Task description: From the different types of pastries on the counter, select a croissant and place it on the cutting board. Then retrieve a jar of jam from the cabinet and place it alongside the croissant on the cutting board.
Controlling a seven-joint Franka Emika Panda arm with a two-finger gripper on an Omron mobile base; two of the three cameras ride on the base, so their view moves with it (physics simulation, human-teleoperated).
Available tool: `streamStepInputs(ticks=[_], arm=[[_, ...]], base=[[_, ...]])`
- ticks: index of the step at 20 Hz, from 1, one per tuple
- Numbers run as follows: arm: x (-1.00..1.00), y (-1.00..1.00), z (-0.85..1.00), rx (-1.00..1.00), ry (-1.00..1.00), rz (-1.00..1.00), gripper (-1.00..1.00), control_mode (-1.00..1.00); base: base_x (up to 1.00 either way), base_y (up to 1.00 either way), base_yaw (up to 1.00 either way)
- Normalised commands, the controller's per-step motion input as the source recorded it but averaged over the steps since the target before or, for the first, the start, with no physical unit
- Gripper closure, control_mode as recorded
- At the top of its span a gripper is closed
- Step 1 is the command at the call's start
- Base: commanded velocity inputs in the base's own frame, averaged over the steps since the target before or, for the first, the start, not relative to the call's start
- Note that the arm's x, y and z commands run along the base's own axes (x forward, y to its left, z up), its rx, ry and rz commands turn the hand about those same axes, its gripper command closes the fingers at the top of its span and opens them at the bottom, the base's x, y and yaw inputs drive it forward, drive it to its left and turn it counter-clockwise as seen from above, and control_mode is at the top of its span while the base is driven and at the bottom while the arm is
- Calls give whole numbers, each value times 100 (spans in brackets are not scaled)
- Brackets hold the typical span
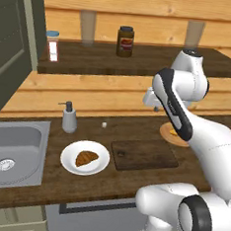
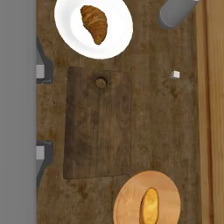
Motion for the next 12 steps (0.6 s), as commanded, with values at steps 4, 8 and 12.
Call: streamStepInputs(ticks=[4,8,12], arm=[[-27,35,-4,-9,-1,5,-100,-100],[-84,89,-42,-21,-2,26,-100,-100],[-62,81,-78,-11,7,27,-100,-100]], base=[[0,0,0],[0,0,0],[0,0,0]])
